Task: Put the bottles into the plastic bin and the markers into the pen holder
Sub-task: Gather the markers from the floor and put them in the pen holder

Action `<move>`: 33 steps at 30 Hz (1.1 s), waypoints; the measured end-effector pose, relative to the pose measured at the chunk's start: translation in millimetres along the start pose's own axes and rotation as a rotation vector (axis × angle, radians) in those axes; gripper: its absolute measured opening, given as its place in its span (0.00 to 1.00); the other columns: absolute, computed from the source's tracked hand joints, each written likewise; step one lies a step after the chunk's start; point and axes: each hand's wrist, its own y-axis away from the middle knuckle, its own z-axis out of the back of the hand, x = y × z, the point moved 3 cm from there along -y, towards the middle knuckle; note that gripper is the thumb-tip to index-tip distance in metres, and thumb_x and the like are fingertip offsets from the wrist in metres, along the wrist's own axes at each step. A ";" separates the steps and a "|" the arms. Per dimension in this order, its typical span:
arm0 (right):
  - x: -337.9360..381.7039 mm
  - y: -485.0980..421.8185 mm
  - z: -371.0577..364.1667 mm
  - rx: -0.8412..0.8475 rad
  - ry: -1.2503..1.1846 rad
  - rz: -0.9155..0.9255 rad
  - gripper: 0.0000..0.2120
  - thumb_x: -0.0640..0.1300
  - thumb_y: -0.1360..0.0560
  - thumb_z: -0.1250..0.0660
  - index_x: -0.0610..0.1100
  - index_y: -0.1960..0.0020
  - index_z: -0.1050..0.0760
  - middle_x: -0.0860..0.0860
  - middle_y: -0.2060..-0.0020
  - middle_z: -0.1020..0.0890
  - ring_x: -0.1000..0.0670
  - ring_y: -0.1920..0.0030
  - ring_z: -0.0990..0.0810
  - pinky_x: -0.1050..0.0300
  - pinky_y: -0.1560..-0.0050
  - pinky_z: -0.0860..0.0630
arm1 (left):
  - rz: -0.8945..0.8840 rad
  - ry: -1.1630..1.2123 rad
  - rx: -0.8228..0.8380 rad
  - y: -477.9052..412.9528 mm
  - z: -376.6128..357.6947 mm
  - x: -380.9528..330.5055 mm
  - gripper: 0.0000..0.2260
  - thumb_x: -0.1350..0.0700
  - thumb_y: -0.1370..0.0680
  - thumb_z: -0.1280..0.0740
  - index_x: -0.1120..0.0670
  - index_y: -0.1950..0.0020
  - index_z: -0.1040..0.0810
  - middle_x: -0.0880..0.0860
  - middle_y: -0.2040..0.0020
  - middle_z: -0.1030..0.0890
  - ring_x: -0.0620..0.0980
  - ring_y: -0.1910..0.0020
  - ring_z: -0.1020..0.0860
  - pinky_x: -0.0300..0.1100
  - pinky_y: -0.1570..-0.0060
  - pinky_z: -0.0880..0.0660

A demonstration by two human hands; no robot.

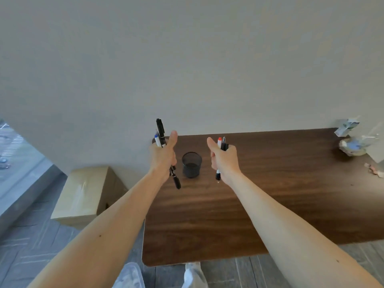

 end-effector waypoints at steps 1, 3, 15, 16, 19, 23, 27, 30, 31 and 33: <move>1.8 -17.5 -5.5 -0.008 -0.022 0.002 0.15 0.49 0.24 0.28 0.40 0.60 0.28 0.49 0.75 0.33 0.53 0.78 0.38 0.58 0.75 0.41 | 0.013 0.023 0.003 -15.2 -5.4 2.3 0.22 0.47 0.22 0.29 0.52 0.67 0.38 0.48 0.78 0.38 0.47 0.80 0.42 0.38 0.79 0.42; 4.5 -52.4 -17.4 -0.029 -0.050 0.013 0.11 0.45 0.23 0.30 0.39 0.58 0.26 0.49 0.76 0.34 0.52 0.78 0.39 0.58 0.75 0.43 | 0.042 0.056 -0.012 -47.4 -15.1 9.1 0.23 0.50 0.22 0.28 0.51 0.70 0.38 0.48 0.78 0.38 0.48 0.80 0.41 0.40 0.77 0.41; -63.2 -197.6 -56.1 -0.035 -0.026 -0.046 0.24 0.53 0.20 0.35 0.41 0.71 0.29 0.48 0.76 0.26 0.51 0.74 0.27 0.56 0.65 0.27 | 0.145 0.067 -0.112 -173.5 -64.2 92.4 0.22 0.45 0.19 0.36 0.51 0.72 0.30 0.51 0.75 0.29 0.49 0.74 0.32 0.48 0.64 0.32; -70.5 -203.7 -58.3 -0.033 -0.031 -0.064 0.23 0.52 0.21 0.35 0.42 0.70 0.27 0.48 0.74 0.23 0.51 0.71 0.23 0.56 0.61 0.24 | 0.147 0.042 -0.126 -177.0 -66.0 99.5 0.23 0.44 0.19 0.37 0.52 0.71 0.29 0.51 0.74 0.28 0.48 0.74 0.31 0.48 0.62 0.31; -93.5 -214.0 -63.9 -0.014 0.011 -0.076 0.19 0.52 0.21 0.34 0.39 0.63 0.21 0.51 0.71 0.22 0.52 0.70 0.23 0.58 0.61 0.24 | 0.155 -0.033 -0.170 -178.4 -65.9 118.4 0.22 0.44 0.18 0.39 0.56 0.67 0.26 0.48 0.72 0.27 0.45 0.71 0.29 0.46 0.57 0.29; -117.7 -222.3 -65.3 0.028 0.120 -0.032 0.15 0.52 0.22 0.33 0.39 0.55 0.22 0.54 0.73 0.23 0.53 0.72 0.26 0.54 0.62 0.26 | 0.159 -0.152 -0.130 -175.8 -63.9 141.7 0.20 0.44 0.17 0.40 0.57 0.59 0.20 0.49 0.68 0.24 0.46 0.66 0.25 0.46 0.56 0.26; -133.4 -230.2 -64.0 0.103 0.253 0.021 0.11 0.55 0.23 0.32 0.49 0.49 0.27 0.47 0.57 0.20 0.51 0.61 0.21 0.54 0.55 0.23 | 0.214 -0.291 -0.080 -176.8 -58.2 161.2 0.19 0.36 0.23 0.40 0.49 0.50 0.22 0.55 0.56 0.19 0.47 0.56 0.19 0.56 0.41 0.23; -138.1 -231.2 -62.0 0.214 0.381 0.088 0.06 0.52 0.22 0.33 0.50 0.50 0.25 0.48 0.46 0.25 0.59 0.48 0.24 0.67 0.46 0.28 | 0.230 -0.435 -0.044 -173.8 -53.0 169.2 0.13 0.34 0.25 0.40 0.42 0.52 0.28 0.47 0.52 0.19 0.49 0.45 0.21 0.60 0.31 0.33; -138.1 -229.8 -61.1 0.263 0.433 0.104 0.07 0.52 0.21 0.34 0.50 0.49 0.22 0.49 0.44 0.28 0.62 0.44 0.27 0.71 0.45 0.31 | 0.228 -0.458 -0.012 -172.9 -51.2 170.8 0.12 0.34 0.25 0.40 0.41 0.51 0.28 0.45 0.49 0.21 0.48 0.43 0.22 0.60 0.30 0.35; -139.2 -226.6 -56.7 0.339 0.461 0.080 0.11 0.52 0.21 0.34 0.50 0.42 0.21 0.52 0.40 0.31 0.62 0.41 0.29 0.71 0.44 0.33 | 0.191 -0.482 0.058 -171.0 -48.0 170.0 0.09 0.35 0.23 0.39 0.38 0.52 0.26 0.42 0.44 0.26 0.45 0.43 0.23 0.61 0.30 0.34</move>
